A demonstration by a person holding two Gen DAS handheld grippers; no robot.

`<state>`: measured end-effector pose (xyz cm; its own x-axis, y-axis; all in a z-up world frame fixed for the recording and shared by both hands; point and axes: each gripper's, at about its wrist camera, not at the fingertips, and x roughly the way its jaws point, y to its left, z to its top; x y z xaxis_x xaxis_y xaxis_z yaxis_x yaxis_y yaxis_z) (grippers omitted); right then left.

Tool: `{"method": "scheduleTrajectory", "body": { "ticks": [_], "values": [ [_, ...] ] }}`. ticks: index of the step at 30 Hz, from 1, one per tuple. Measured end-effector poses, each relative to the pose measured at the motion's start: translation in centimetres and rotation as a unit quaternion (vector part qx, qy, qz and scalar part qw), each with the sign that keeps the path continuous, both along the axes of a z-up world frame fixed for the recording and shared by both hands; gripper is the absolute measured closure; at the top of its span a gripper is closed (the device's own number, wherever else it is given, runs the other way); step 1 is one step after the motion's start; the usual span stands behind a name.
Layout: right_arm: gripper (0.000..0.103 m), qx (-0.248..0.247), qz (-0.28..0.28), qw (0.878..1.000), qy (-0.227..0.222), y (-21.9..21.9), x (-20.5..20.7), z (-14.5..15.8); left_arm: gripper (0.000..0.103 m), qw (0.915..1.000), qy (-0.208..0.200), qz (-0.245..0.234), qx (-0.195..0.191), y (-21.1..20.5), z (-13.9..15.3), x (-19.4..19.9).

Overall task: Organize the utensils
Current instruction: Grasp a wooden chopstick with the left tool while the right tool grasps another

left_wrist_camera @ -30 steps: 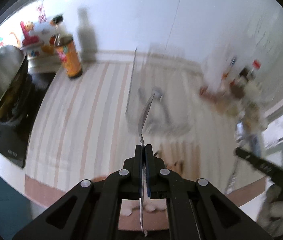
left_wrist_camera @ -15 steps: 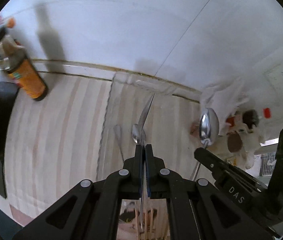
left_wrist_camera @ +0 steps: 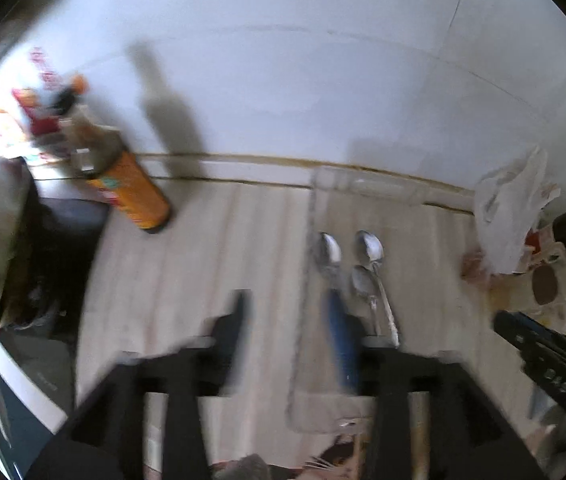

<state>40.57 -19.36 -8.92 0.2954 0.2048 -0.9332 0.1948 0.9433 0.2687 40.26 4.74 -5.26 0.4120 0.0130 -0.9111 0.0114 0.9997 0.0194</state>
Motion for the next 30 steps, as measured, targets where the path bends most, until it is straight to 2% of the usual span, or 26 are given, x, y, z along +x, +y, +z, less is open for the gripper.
{"method": "scheduleTrajectory", "body": {
  "ticks": [2,4,5,6,8,11,16,18,19,21,22,23,24,28,29,30],
  "values": [
    [0.065,-0.009,-0.007,1.0,-0.004,-0.8,-1.8,0.0,0.017,0.9993,-0.035,0.011,0.003,0.7,0.4,-2.3],
    [0.062,-0.013,-0.018,1.0,-0.009,-1.8,-3.8,-0.1,0.015,0.9985,-0.051,0.021,0.003,1.2,0.2,-4.0],
    [0.057,-0.019,-0.024,0.999,-0.013,-2.2,-5.1,-0.3,0.01,0.9983,-0.054,0.024,0.002,1.4,-0.2,-5.1],
    [0.054,-0.025,-0.026,0.999,-0.019,-2.5,-6.2,-0.4,0.001,0.9982,-0.054,0.026,0.002,1.5,-0.5,-5.6],
    [0.054,-0.041,-0.024,0.999,-0.021,-2.8,-8.3,-1.0,0.0,0.9987,-0.044,0.023,0.011,1.3,-1.7,-6.9],
    [0.054,-0.031,-0.025,0.999,0.006,-3.7,-11.6,-3.2,0.0,0.9993,-0.02,0.016,0.027,0.7,-4.3,-8.8],
    [0.054,-0.028,-0.013,0.997,0.077,-2.9,-15.4,-8.9,0.0,0.9978,0.047,0.003,0.047,-0.4,-9.4,-11.9],
    [0.058,-0.027,-0.001,0.994,0.102,-2.1,-16.5,-11.2,0.0,0.996,0.07,-0.011,0.055,-1.4,-11.2,-13.3],
    [0.059,-0.03,0.003,0.993,0.112,-1.7,-17.1,-12.3,0.001,0.9947,0.084,-0.018,0.057,-2.0,-12.1,-13.9],
    [0.076,-0.032,0.014,0.991,0.127,-1.2,-18.0,-13.9,0.004,0.9928,0.105,-0.031,0.049,-3.2,-13.5,-14.9],
    [0.079,-0.038,0.016,0.992,0.12,-1.1,-18.4,-14.0,0.006,0.9918,0.115,-0.037,0.041,-3.7,-14.1,-15.2],
    [0.09,-0.05,0.024,0.992,0.116,-0.9,-18.6,-13.9,0.014,0.9903,0.127,-0.045,0.034,-4.4,-14.7,-15.5],
    [0.096,-0.053,0.032,0.991,0.121,-0.8,-18.9,-14.1,0.02,0.9884,0.141,-0.052,0.023,-5.1,-15.4,-15.7],
    [0.096,-0.064,0.017,0.99,0.121,-2.4,-20.0,-14.0,0.037,0.9824,0.174,-0.068,-0.002,-7.0,-17.3,-15.9],
    [0.096,-0.065,0.013,0.99,0.122,-2.9,-20.4,-13.9,0.044,0.9809,0.181,-0.072,-0.004,-7.5,-17.8,-15.9],
    [0.096,-0.063,0.009,0.99,0.124,-3.5,-20.7,-14.0,0.055,0.9801,0.184,-0.074,-0.003,-7.8,-18.1,-16.0]
  ]
}}
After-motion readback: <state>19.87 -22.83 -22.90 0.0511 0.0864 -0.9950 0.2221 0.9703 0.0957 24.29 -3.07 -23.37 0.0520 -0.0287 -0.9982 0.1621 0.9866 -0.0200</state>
